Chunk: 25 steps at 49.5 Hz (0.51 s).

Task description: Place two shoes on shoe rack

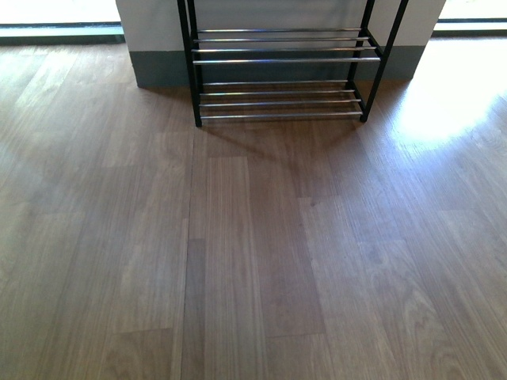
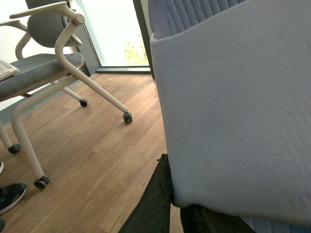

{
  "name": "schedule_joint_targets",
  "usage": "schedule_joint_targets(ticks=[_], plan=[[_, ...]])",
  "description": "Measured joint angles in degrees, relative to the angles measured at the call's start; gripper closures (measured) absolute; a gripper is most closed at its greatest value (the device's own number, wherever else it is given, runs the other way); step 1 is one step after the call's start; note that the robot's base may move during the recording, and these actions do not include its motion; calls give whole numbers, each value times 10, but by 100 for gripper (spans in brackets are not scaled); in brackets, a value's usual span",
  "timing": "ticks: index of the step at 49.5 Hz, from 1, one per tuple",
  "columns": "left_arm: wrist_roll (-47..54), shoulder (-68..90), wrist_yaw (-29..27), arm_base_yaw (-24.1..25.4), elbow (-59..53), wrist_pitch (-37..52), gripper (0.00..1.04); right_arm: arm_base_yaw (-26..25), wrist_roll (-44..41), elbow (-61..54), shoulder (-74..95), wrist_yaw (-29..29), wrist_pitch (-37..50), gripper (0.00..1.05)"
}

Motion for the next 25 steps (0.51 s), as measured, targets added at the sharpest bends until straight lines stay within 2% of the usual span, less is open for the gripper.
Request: schedule_joint_targets(ticks=[25], plan=[[0, 0, 0, 0, 0, 0, 102, 0, 0, 0, 0, 0, 0, 103]])
